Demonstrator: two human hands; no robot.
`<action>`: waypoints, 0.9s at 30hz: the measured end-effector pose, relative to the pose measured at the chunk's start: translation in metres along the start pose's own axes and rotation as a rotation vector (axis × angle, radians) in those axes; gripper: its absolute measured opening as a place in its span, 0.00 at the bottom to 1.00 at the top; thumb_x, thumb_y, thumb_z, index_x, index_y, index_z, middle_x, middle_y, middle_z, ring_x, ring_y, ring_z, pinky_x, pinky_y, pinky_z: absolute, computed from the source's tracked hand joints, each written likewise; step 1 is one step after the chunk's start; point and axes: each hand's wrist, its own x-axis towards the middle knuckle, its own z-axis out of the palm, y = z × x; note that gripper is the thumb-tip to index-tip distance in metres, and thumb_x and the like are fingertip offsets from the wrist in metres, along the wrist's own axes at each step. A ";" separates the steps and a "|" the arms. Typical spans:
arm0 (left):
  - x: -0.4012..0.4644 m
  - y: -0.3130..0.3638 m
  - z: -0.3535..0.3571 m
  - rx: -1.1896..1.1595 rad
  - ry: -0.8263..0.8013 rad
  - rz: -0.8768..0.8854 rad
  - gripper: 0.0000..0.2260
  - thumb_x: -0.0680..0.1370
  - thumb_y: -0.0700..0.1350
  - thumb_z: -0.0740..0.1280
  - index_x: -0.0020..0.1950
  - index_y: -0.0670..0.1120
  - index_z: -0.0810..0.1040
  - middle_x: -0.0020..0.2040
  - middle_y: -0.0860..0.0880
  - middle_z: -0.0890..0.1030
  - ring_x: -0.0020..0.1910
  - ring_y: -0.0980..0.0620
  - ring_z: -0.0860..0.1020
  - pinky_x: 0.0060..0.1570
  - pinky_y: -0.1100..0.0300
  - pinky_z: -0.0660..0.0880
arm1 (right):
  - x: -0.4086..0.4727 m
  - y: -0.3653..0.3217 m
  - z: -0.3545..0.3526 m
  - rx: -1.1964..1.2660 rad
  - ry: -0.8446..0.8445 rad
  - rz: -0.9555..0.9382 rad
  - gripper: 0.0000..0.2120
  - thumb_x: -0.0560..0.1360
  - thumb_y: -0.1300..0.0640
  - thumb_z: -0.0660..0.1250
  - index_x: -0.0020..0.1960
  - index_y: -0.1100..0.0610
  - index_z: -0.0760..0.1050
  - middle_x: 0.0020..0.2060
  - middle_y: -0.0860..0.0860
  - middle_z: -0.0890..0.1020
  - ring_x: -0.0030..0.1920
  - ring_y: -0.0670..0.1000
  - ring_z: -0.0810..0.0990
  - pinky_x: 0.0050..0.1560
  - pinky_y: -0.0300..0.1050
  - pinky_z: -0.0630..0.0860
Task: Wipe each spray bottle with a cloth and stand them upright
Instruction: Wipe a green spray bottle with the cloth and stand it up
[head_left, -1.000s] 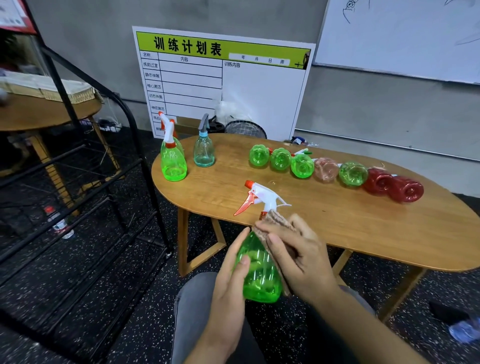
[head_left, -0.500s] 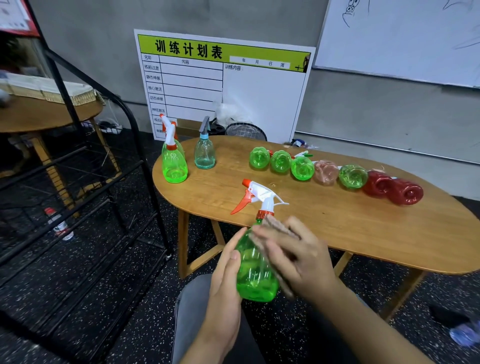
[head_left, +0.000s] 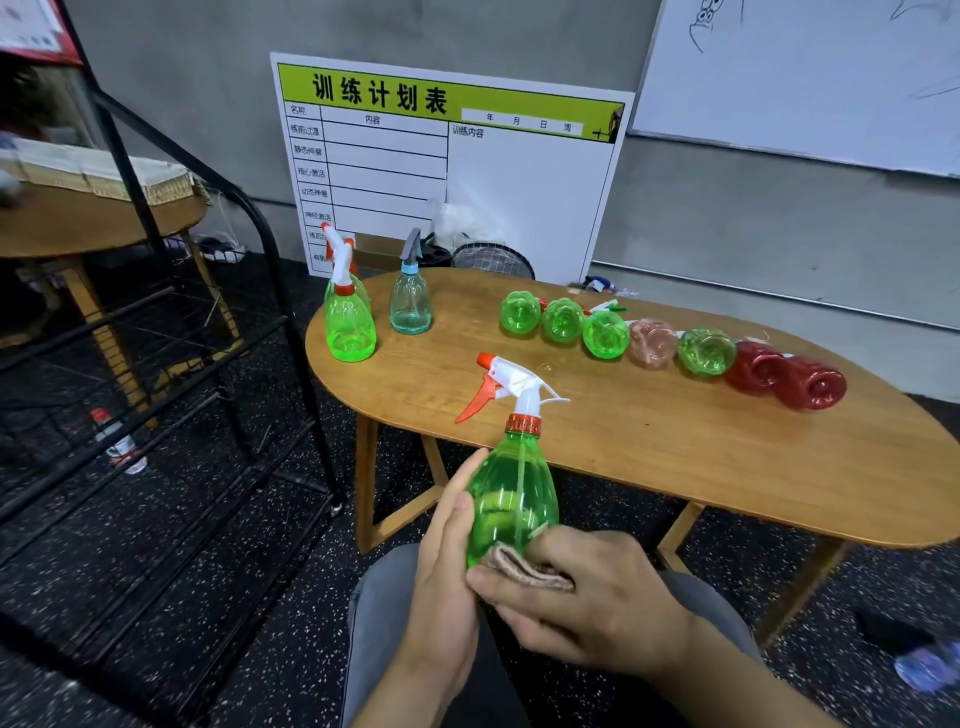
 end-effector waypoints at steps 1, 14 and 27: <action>0.000 0.000 0.001 0.004 -0.002 -0.001 0.21 0.84 0.51 0.56 0.76 0.52 0.75 0.68 0.44 0.83 0.68 0.43 0.81 0.72 0.43 0.72 | 0.002 0.004 -0.002 0.003 0.000 0.001 0.15 0.79 0.50 0.73 0.65 0.46 0.83 0.39 0.50 0.79 0.35 0.47 0.74 0.31 0.41 0.73; 0.003 -0.006 -0.002 0.021 0.008 0.009 0.18 0.87 0.50 0.56 0.75 0.54 0.76 0.70 0.47 0.82 0.71 0.45 0.79 0.74 0.39 0.71 | 0.023 0.015 0.013 0.158 0.232 0.515 0.14 0.84 0.49 0.64 0.67 0.45 0.81 0.46 0.43 0.72 0.37 0.42 0.73 0.32 0.39 0.74; -0.002 -0.003 0.003 0.021 -0.015 0.008 0.19 0.85 0.50 0.56 0.74 0.53 0.76 0.67 0.47 0.83 0.69 0.46 0.81 0.67 0.48 0.78 | 0.021 0.030 0.004 0.069 0.170 0.380 0.15 0.85 0.45 0.60 0.69 0.42 0.78 0.44 0.48 0.76 0.35 0.45 0.74 0.28 0.42 0.74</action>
